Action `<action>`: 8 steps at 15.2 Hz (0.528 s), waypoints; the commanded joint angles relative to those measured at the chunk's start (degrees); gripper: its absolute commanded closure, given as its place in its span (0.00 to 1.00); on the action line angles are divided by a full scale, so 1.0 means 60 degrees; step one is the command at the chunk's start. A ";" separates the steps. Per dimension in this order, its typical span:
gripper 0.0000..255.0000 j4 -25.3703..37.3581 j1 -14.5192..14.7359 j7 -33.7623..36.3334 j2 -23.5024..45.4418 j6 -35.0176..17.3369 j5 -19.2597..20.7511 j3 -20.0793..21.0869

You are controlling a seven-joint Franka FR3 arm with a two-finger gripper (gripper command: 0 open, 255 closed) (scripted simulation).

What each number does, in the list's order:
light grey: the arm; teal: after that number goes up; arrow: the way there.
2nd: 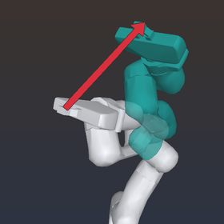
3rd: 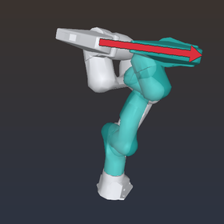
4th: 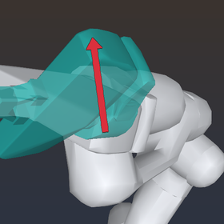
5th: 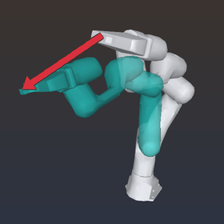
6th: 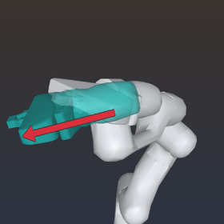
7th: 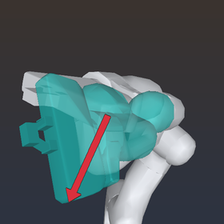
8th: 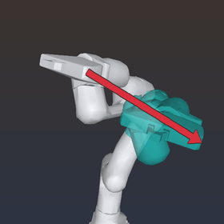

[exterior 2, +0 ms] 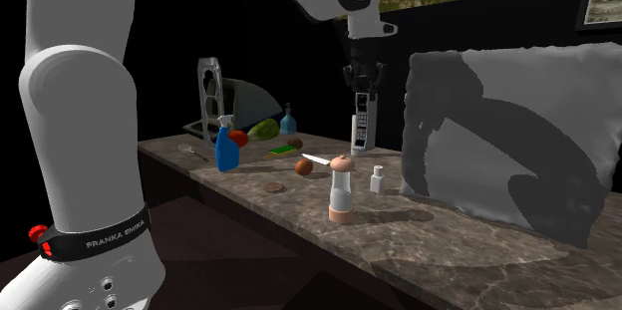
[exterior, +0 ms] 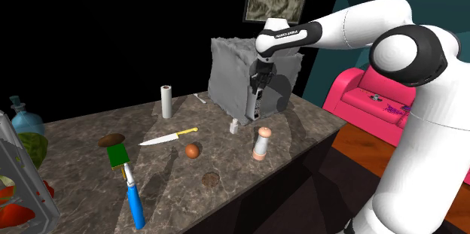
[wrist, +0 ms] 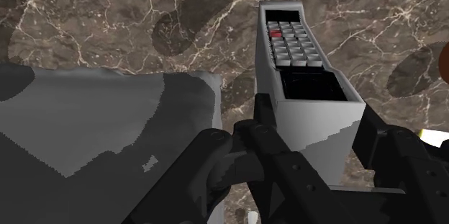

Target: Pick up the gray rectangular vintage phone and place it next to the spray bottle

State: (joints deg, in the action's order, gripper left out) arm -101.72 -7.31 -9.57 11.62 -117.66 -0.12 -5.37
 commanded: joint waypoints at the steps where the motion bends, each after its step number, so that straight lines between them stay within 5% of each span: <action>1: 1.00 0.0183 0.0004 0.0007 -0.0068 0.0249 0.0009 -0.0001; 8: 1.00 0.0898 0.0005 0.0006 -0.0209 0.1104 0.0022 -0.0005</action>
State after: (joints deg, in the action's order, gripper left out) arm -97.30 -7.27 -9.51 10.33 -111.94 0.02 -5.39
